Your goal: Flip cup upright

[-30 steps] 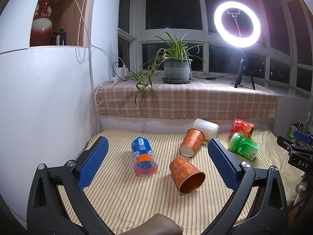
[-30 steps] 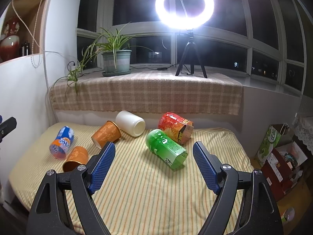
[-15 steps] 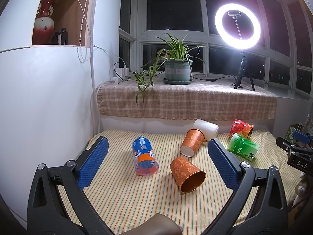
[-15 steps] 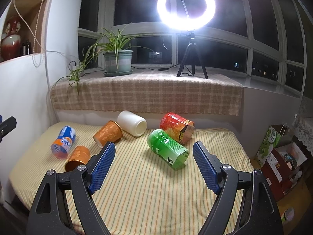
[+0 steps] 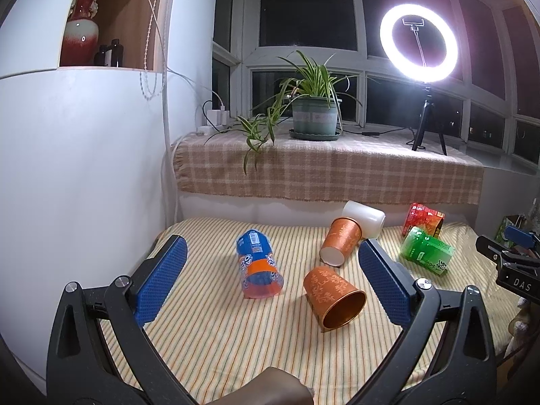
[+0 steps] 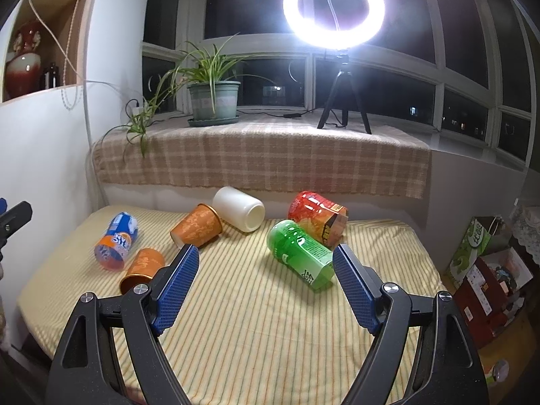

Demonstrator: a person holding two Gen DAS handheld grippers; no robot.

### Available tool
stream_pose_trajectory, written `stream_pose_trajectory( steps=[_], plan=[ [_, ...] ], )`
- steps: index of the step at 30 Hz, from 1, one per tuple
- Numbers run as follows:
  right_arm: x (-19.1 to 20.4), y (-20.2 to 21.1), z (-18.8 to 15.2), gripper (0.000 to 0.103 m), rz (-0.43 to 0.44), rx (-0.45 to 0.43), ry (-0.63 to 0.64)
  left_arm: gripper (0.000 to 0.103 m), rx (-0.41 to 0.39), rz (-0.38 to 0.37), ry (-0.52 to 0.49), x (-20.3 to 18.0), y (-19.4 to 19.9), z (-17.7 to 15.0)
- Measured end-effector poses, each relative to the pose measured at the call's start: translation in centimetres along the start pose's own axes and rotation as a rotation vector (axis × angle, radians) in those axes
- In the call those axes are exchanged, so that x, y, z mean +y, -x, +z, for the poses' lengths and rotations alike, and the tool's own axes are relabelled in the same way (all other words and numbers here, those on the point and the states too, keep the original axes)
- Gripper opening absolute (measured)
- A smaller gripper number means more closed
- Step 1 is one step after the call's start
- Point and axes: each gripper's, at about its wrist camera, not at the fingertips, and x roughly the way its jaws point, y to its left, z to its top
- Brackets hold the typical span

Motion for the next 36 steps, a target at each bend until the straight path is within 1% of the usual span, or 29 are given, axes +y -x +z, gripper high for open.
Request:
stream_pose_trajectory(
  steps=[5, 9, 12, 15, 20, 23, 28, 33, 36],
  plan=[
    [0.9, -0.7, 0.0, 0.081, 0.016, 0.015, 0.014, 0.103, 0.017, 0.007, 0.012, 1.0, -0.5, -0.2],
    [2.1, -1.6, 0.2, 0.081, 0.049, 0.03, 0.03, 0.103, 0.039, 0.021, 0.018, 2.1, -1.1, -0.6],
    [3.3, -2.6, 0.4, 0.081, 0.09, 0.044, 0.05, 0.103, 0.065, 0.033, 0.021, 3.2, -1.4, -1.1],
    [4.6, -4.0, 0.9, 0.081, 0.151, 0.067, 0.061, 0.103, 0.095, 0.046, 0.022, 4.2, -1.6, -1.7],
    [7.8, -6.9, 1.8, 0.081, 0.24, 0.118, 0.105, 0.103, 0.132, 0.067, 0.029, 6.0, -1.9, -2.7],
    [9.7, -8.7, 2.4, 0.081, 0.296, 0.157, 0.139, 0.103, 0.147, 0.089, 0.038, 7.0, -2.0, -3.4],
    [12.5, -12.6, 3.5, 0.081, 0.391, 0.261, 0.146, 0.103, 0.18, 0.117, 0.058, 8.8, -2.2, -4.3],
    [14.9, -16.0, 4.3, 0.081, 0.452, 0.352, 0.137, 0.103, 0.194, 0.143, 0.075, 10.2, -2.1, -4.8],
    [16.8, -18.2, 4.7, 0.081, 0.494, 0.43, 0.149, 0.103, 0.203, 0.155, 0.092, 11.0, -1.9, -5.0]
  ],
)
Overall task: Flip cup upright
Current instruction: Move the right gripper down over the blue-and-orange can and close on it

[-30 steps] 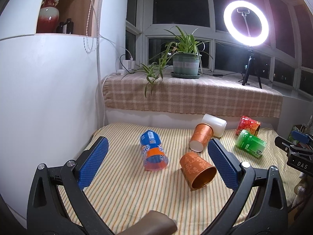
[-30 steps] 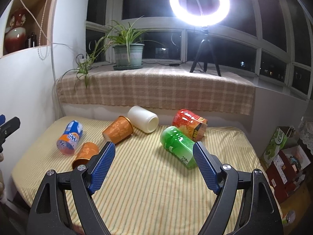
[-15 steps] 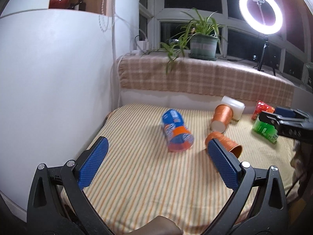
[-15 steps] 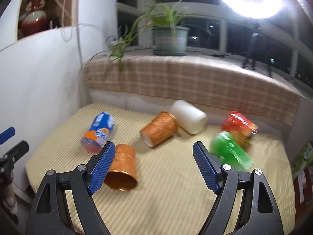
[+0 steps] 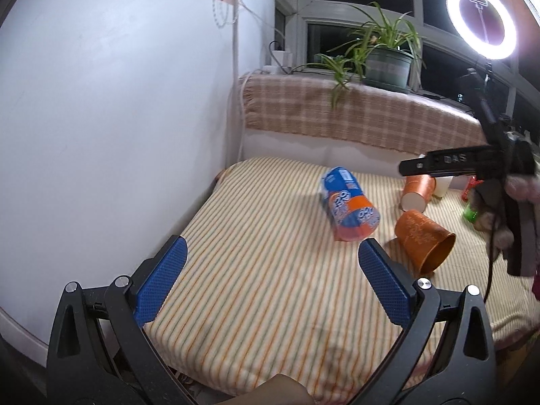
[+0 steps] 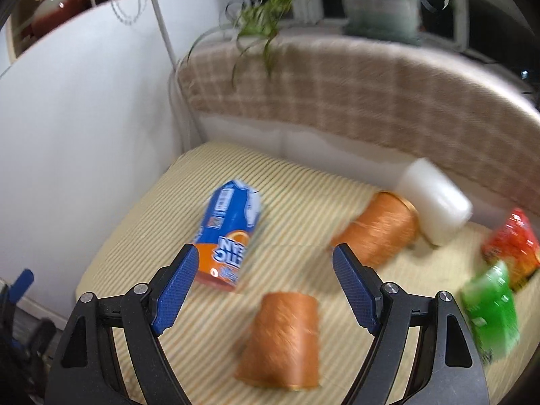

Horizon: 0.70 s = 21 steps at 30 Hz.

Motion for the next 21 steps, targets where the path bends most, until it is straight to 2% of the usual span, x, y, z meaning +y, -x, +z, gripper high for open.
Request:
stream_pose_trajectory(
  steps=[4, 12, 21],
  plan=[
    [0.7, -3.9, 1.6, 0.081, 0.053, 0.14, -0.017, 0.103, 0.001, 0.017, 0.016, 0.8, 0.0, -0.1],
    [2.4, -9.4, 3.5, 0.081, 0.111, 0.336, -0.037, 0.103, 0.011, 0.025, 0.028, 1.4, 0.0, -0.3],
    [3.5, -13.7, 3.8, 0.081, 0.091, 0.465, -0.017, 0.103, 0.012, 0.034, 0.045, 1.9, -0.2, -0.4]
  ],
)
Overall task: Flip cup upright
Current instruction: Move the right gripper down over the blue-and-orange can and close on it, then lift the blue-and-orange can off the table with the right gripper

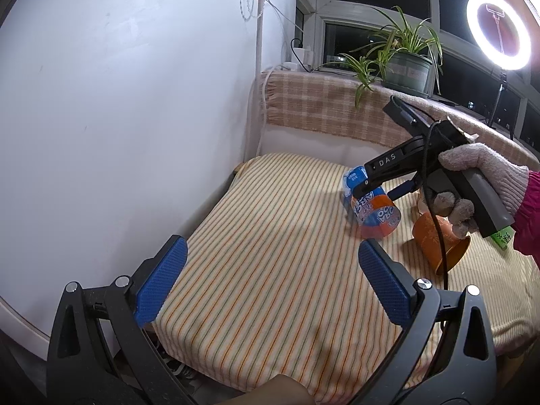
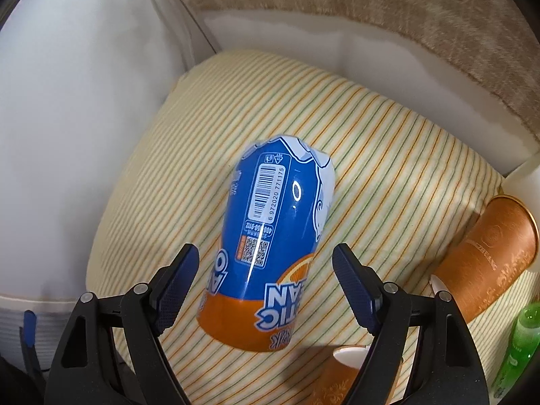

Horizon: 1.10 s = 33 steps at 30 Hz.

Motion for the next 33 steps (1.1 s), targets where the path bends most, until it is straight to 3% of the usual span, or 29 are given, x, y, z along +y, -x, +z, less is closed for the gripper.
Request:
stream_pose_trajectory(
  steps=[3, 9, 20, 33],
  plan=[
    [0.0, -1.3, 0.7, 0.065, 0.007, 0.022, -0.001, 0.103, -0.002, 0.003, 0.001, 0.0, 0.1, 0.0],
    [0.2, -1.7, 0.6, 0.062, 0.02, 0.016, 0.025, 0.103, -0.008, 0.01, -0.002, 0.0, 0.4, 0.0],
    [0.2, 1.7, -0.7, 0.058, 0.098, -0.042, 0.084, 0.103, -0.034, 0.013, -0.032, -0.9, 1.5, 0.0],
    [-2.4, 9.3, -8.0, 0.057, 0.204, -0.121, 0.195, 0.103, -0.072, -0.026, -0.108, -4.8, 3.3, 0.2]
  ],
)
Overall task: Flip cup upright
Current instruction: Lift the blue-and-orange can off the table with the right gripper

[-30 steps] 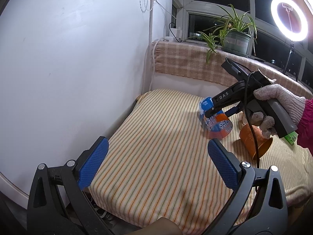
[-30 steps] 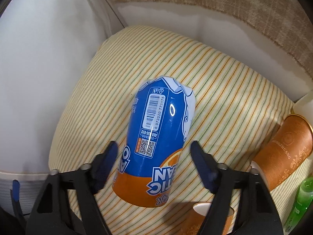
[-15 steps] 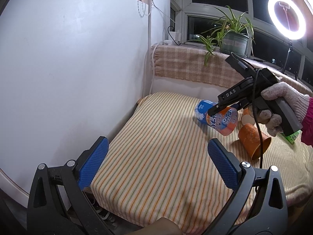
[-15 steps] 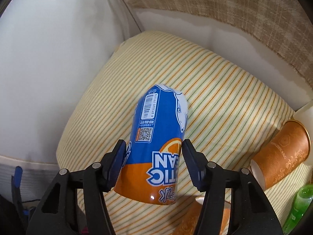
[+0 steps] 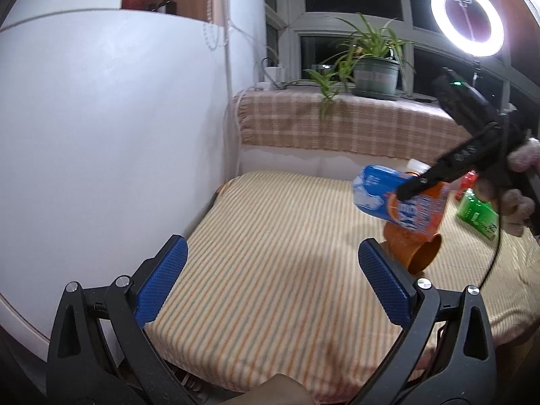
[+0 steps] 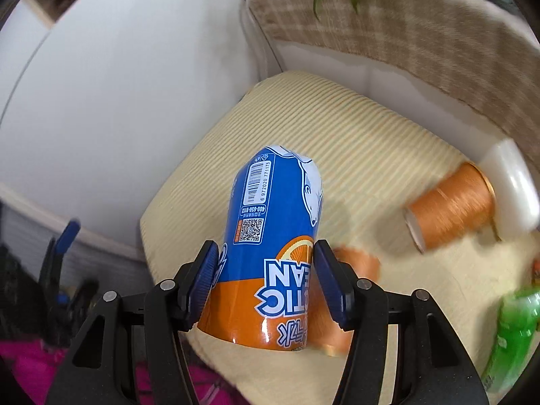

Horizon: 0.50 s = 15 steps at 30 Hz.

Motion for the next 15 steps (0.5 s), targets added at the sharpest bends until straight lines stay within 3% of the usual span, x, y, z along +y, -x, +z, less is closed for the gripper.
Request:
stream_pose_trajectory(
  steps=[8, 15],
  plan=[
    [-3.2, 4.6, -6.2, 0.057, -0.04, -0.002, 0.037, 0.103, -0.011, -0.091, -0.082, -4.5, 0.3, 0.6],
    [-4.8, 6.1, -11.5, 0.057, -0.093, 0.053, 0.118, 0.103, 0.013, -0.15, -0.132, -8.4, -0.1, 0.5]
  ],
)
